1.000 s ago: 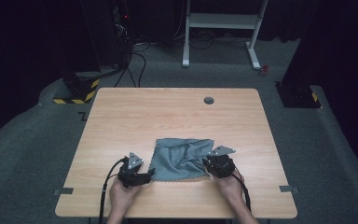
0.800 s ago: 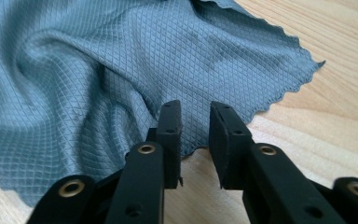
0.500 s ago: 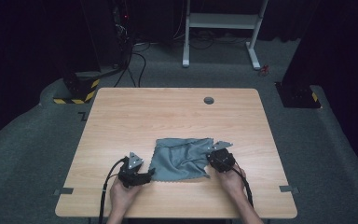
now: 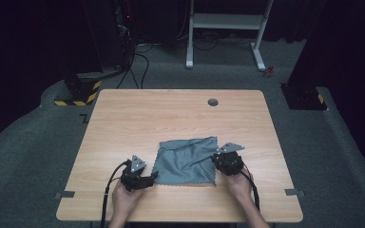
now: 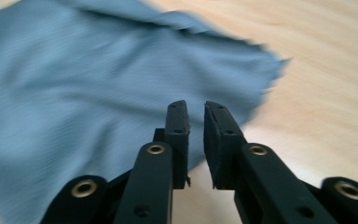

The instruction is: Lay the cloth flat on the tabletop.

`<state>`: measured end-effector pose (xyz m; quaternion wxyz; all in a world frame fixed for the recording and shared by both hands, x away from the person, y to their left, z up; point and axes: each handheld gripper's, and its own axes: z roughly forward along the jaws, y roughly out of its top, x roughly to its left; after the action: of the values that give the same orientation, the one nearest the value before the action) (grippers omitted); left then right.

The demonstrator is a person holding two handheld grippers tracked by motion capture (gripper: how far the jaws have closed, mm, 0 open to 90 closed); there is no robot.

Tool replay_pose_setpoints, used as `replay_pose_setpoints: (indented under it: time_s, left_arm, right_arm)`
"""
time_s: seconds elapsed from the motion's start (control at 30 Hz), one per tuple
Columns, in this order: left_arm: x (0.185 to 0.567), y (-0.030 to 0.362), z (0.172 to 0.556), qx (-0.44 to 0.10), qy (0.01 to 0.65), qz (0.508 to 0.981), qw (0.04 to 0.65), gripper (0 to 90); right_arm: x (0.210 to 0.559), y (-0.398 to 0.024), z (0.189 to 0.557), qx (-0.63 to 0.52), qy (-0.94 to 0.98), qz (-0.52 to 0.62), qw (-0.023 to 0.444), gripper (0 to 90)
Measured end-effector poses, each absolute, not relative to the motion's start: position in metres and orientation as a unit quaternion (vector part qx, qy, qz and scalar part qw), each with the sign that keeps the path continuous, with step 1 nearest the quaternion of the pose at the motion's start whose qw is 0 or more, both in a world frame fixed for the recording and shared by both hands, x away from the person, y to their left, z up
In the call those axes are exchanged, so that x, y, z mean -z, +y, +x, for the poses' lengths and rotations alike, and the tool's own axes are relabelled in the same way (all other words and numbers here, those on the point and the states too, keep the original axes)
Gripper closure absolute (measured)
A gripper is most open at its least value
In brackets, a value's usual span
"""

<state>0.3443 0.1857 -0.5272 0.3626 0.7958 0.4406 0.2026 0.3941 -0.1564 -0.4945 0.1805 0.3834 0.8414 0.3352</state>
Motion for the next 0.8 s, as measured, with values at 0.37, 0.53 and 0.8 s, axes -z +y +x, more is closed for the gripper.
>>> replay_pose_setpoints:
  time_s: [0.37,0.53,0.8]
  left_arm:
    - [0.527,0.185,0.344,-0.202,0.441,0.796,0.362,32.8]
    - [0.527,0.184,0.344,-0.202,0.44,0.796,0.364,33.9]
    - [0.527,0.183,0.338,-0.197,0.424,0.801,0.374,45.8]
  right_arm:
    - [0.511,-0.156,0.372,-0.306,0.865,0.357,0.173,90.0]
    - [0.51,-0.171,0.383,-0.286,0.86,0.377,0.192,90.0]
    - [0.506,-0.167,0.355,-0.344,0.858,0.346,0.162,80.2]
